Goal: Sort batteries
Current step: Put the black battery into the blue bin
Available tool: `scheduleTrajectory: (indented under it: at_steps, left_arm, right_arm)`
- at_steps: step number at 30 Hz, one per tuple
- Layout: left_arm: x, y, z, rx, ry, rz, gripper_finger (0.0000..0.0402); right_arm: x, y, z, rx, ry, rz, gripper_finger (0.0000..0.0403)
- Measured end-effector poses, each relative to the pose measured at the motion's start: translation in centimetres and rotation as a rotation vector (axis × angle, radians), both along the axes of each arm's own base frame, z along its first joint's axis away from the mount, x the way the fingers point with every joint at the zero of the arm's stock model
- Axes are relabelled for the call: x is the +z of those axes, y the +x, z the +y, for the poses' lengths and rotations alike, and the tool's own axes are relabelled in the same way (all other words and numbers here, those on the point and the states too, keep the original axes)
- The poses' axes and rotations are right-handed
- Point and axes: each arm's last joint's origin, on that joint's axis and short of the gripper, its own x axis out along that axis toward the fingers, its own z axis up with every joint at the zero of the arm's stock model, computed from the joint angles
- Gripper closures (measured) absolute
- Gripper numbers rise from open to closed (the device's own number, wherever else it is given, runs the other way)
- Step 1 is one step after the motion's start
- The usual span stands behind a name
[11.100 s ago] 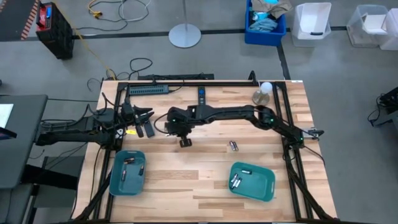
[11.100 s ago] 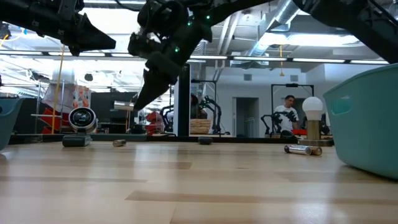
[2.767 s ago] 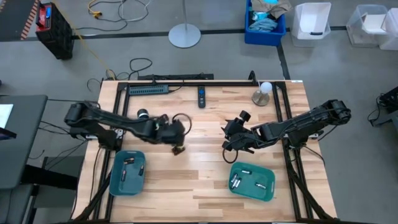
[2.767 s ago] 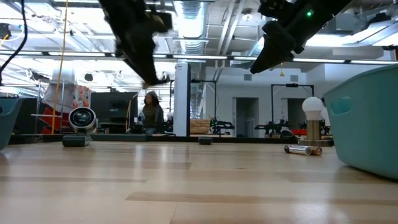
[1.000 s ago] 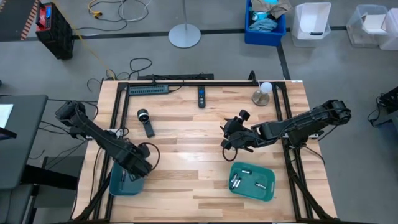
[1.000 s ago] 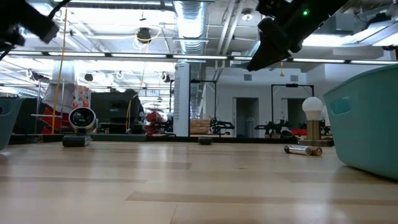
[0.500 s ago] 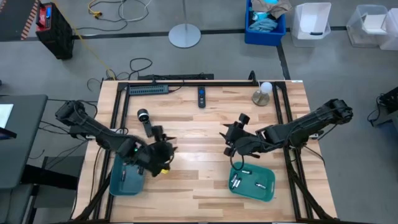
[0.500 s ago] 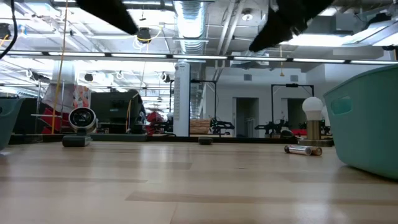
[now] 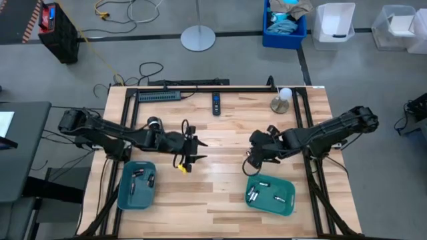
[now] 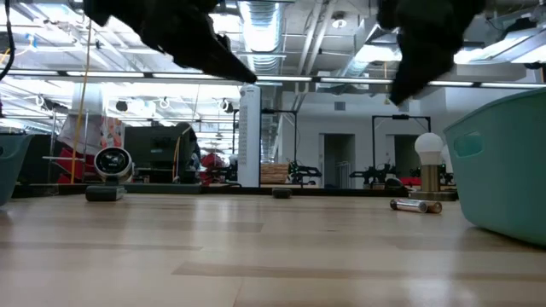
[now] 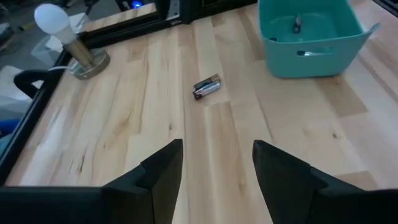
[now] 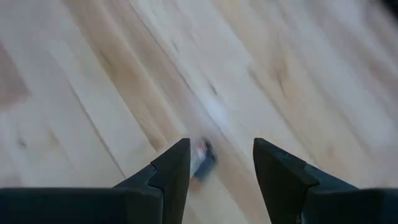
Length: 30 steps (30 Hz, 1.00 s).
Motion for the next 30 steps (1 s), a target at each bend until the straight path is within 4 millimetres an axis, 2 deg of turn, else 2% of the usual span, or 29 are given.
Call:
scheduleTrajectory:
  at_steps: [4, 8, 12, 21, 25, 30]
  left_arm:
    - [-0.8, 0.0, 1.6, -0.085, -0.028, -0.030, 0.0213]
    - [-2.2, -0.6, 3.6, -0.115, -0.087, -0.055, 0.0213]
    - [-2.7, -1.0, 5.1, -0.144, -0.176, -0.114, 0.0213]
    - [-2.8, -1.1, 5.2, -0.171, -0.238, -0.165, 0.0213]
    - [-3.0, -1.1, 5.2, -0.166, -0.247, -0.154, 0.0213]
    - [-3.0, -1.1, 5.1, -0.168, -0.248, -0.154, 0.0213]
  right_arm:
    - [-0.9, -0.3, -1.0, -0.067, 0.097, 0.110, 0.0212]
    - [-1.8, 0.7, -1.9, -0.086, 0.147, 0.144, 0.0212]
    - [-3.5, 1.7, -2.6, -0.076, 0.163, 0.228, 0.0212]
    - [-6.7, 3.4, -3.6, -0.011, 0.185, 0.298, 0.0212]
    - [-8.2, 2.7, -4.1, -0.023, 0.216, 0.315, 0.0212]
    - [-8.3, 1.8, -4.2, -0.043, 0.243, 0.259, 0.0212]
